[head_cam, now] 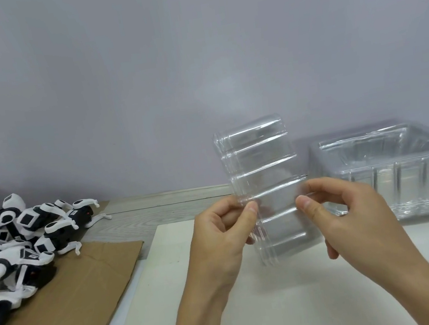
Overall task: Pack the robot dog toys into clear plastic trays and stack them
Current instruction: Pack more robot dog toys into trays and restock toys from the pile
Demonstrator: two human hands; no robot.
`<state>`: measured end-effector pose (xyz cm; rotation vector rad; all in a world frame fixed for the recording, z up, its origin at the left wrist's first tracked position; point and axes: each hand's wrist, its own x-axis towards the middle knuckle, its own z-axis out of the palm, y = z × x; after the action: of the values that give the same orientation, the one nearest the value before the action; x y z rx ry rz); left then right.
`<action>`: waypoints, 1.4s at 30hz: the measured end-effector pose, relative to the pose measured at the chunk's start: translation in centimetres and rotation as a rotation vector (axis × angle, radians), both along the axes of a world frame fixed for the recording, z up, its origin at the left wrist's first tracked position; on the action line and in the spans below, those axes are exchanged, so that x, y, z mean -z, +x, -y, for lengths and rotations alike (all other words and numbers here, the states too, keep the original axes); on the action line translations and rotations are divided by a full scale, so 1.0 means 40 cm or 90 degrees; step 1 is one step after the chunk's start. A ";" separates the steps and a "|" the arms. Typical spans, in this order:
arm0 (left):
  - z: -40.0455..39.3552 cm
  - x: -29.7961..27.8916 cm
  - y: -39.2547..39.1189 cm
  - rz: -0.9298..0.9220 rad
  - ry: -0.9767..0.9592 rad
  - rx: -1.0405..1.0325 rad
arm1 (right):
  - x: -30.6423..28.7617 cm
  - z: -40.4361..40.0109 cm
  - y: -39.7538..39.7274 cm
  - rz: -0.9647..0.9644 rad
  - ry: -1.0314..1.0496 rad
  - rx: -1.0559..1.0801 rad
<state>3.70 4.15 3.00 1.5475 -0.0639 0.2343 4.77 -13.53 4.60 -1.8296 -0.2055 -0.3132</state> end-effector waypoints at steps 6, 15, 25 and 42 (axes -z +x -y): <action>0.000 -0.006 -0.009 0.025 0.042 0.046 | 0.004 -0.010 -0.001 0.061 -0.092 0.016; 0.016 -0.009 -0.009 0.087 0.066 -0.033 | 0.021 -0.019 0.009 0.021 -0.044 0.041; 0.018 -0.012 -0.007 0.070 0.047 -0.175 | 0.028 -0.012 0.018 0.005 -0.051 0.065; -0.082 0.036 0.003 -0.190 -0.288 -0.471 | 0.025 0.018 0.025 -0.026 0.054 0.102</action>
<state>3.83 7.42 1.58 1.0814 0.7603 0.5526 5.77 -14.27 3.60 -1.7700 -0.0163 -0.3901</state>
